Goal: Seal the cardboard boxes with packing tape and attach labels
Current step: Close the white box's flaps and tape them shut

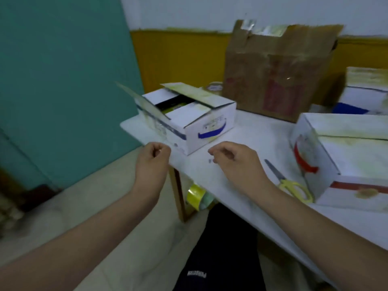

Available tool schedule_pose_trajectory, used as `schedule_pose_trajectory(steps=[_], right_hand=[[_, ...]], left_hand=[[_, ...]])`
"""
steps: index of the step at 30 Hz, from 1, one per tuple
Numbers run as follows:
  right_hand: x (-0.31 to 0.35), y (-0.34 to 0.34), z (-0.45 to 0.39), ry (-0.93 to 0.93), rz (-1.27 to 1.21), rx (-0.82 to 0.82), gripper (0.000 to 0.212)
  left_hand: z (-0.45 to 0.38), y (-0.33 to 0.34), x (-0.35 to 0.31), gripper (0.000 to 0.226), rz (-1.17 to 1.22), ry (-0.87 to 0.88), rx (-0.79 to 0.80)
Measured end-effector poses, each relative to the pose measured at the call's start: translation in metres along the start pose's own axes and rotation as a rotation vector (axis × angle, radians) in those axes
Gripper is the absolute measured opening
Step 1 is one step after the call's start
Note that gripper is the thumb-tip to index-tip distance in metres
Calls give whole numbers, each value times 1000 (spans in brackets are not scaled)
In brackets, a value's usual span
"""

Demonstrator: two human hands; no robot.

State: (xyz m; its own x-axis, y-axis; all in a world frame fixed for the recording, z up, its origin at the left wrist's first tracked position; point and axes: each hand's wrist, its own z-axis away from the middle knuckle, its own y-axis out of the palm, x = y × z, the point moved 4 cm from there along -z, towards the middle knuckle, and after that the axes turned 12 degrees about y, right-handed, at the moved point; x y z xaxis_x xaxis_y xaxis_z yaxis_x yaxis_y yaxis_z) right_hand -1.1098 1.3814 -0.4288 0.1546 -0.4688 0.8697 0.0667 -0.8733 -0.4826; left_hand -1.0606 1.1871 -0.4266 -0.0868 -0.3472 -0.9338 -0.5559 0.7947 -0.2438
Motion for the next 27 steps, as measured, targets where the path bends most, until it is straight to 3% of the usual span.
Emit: schedule_pose_trajectory(steps=[4,7,8,13,18,21,24,27], right_hand=[[-15,27,-9,173,-135,95,17],[-25,26,-5,155,-113,71,22],[-26,24,-4,161,-116,65,24],[-25,22,-2,160,-99,90,24],[-23,19,2,181,-138,103,27],[-19,12,1,239,-191,154,26],[-14,-1,-2,282,-269,182,21],[-5,-18,-8,230,-187,233,31]], left_hand=[[9,8,65,31,-26,-313,264],[16,30,82,74,146,-396,506],[18,36,85,74,196,-418,570],[26,40,66,13,265,-450,817],[10,25,32,21,40,-679,962],[-7,31,18,26,-178,-564,985],[-20,35,-7,30,-408,-272,1009],[-20,40,-57,22,-441,-14,1106]])
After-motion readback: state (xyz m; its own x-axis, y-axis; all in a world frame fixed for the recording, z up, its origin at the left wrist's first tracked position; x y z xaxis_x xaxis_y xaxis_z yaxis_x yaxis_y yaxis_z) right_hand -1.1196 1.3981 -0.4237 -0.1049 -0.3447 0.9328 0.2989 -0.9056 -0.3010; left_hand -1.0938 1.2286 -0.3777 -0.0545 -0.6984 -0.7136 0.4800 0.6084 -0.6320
